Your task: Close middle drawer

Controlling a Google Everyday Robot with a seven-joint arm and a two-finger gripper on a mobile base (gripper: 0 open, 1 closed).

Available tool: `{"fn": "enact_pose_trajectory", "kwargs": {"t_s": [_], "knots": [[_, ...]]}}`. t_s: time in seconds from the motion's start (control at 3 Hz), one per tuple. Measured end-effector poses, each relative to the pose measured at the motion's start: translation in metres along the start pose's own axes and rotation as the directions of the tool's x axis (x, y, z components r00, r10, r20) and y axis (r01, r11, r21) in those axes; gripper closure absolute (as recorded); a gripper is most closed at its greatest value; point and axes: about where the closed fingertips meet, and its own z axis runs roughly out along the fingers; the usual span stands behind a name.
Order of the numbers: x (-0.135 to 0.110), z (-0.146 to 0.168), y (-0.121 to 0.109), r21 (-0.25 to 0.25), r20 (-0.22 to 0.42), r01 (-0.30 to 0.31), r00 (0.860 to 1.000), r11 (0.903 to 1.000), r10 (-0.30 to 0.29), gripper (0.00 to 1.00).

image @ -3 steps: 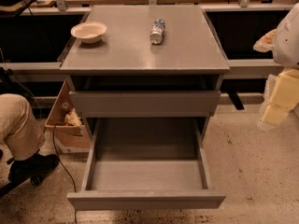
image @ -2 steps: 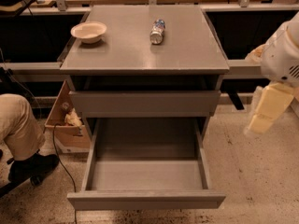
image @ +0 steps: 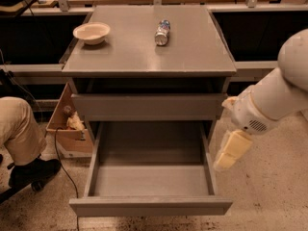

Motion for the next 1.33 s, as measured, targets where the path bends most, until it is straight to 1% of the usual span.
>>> {"fn": "enact_pose_trajectory", "kwargs": {"t_s": [0.33,0.67,1.33], "knots": [[0.005,0.077,0.018,-0.057,0.061,-0.04,0.997,0.9975,0.044,0.0],[0.004,0.122,0.029,-0.084,0.099,-0.059,0.993,0.9948,0.067,0.0],[0.005,0.126,0.033,-0.077,0.087,-0.056,0.994,0.9954,0.063,0.0]]}}
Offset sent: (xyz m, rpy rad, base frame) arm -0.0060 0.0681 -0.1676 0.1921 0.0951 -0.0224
